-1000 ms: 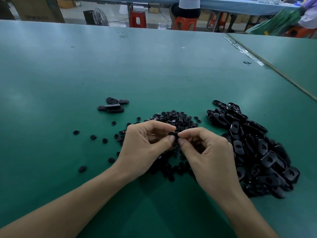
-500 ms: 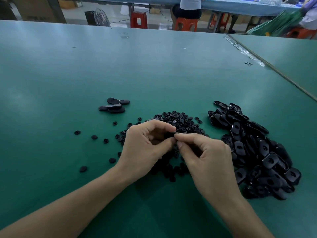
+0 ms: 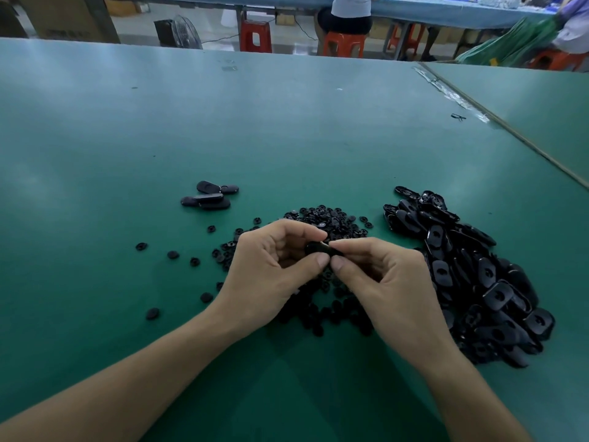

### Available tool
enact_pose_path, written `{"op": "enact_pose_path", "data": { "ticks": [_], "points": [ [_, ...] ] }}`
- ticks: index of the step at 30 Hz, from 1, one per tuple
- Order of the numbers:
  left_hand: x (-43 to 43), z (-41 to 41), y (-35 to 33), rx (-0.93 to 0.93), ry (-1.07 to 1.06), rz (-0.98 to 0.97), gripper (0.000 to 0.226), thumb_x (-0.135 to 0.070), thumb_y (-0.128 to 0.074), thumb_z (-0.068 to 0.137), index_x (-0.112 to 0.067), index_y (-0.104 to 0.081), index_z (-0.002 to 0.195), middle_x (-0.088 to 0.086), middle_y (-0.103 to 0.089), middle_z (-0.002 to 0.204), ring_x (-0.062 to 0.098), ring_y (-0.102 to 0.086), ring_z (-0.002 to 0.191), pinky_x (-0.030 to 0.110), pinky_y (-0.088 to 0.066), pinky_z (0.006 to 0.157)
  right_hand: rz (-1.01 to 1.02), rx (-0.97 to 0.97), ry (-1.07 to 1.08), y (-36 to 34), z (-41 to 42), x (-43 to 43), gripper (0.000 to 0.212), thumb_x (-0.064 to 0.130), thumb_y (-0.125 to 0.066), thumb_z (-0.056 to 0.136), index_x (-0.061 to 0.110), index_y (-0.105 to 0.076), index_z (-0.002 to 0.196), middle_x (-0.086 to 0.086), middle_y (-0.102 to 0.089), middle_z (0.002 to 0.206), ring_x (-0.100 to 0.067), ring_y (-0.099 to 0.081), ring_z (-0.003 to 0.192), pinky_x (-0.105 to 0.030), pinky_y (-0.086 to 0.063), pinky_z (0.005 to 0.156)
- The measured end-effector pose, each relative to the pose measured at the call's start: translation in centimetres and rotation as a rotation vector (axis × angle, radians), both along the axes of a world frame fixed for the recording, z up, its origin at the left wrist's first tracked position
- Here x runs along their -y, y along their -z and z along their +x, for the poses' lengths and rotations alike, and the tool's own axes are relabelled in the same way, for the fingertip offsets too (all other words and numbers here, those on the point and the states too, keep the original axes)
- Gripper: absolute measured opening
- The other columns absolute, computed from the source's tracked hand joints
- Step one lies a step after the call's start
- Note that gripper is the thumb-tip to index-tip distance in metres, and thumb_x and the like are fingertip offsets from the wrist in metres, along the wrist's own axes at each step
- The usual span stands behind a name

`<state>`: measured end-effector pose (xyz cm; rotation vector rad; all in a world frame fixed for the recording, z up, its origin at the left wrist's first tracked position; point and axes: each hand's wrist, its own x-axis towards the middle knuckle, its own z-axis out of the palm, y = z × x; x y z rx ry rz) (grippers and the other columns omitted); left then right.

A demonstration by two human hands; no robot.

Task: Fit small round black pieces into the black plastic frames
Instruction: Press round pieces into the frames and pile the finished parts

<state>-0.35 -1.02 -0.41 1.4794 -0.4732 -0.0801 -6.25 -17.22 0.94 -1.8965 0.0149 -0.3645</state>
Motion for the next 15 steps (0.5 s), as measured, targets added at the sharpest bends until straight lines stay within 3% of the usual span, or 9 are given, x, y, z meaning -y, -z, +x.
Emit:
{"op": "enact_pose_path", "data": {
  "ticks": [3,8,15],
  "points": [
    [-0.04,0.06,0.05,-0.028,0.004,-0.011,0.022,-0.011,-0.082,0.074,-0.022,-0.076,0.093,0.003,-0.077,0.086,0.013,-0.073,0.079,0.025,-0.059,0.073,0.053,-0.022,-0.024,-0.09,0.02,0.42,0.020,0.011,-0.077,0.086,0.028,-0.077,0.096,0.013,-0.077,0.088,-0.006,-0.073,0.085,-0.021,-0.057,0.077],
    [-0.13,0.15,0.10,-0.046,0.025,0.006,0.026,-0.031,-0.084,0.070,-0.028,-0.078,0.095,0.005,-0.078,0.088,0.018,-0.075,0.079,0.035,-0.063,0.074,0.008,-0.029,-0.017,-0.16,0.01,0.43,0.018,0.012,-0.076,0.086,0.029,-0.074,0.089,0.013,-0.076,0.083,-0.005,-0.072,0.078,-0.017,-0.055,0.071],
    [-0.04,0.18,0.17,-0.053,0.032,-0.001,0.025,-0.011,-0.082,0.073,-0.023,-0.079,0.095,0.005,-0.079,0.087,0.018,-0.075,0.078,0.028,-0.061,0.074,-0.005,-0.066,0.030,-0.31,-0.13,0.21,0.013,0.013,-0.075,0.085,0.025,-0.072,0.084,0.008,-0.074,0.075,-0.009,-0.069,0.068,-0.022,-0.055,0.062]
  ]
}}
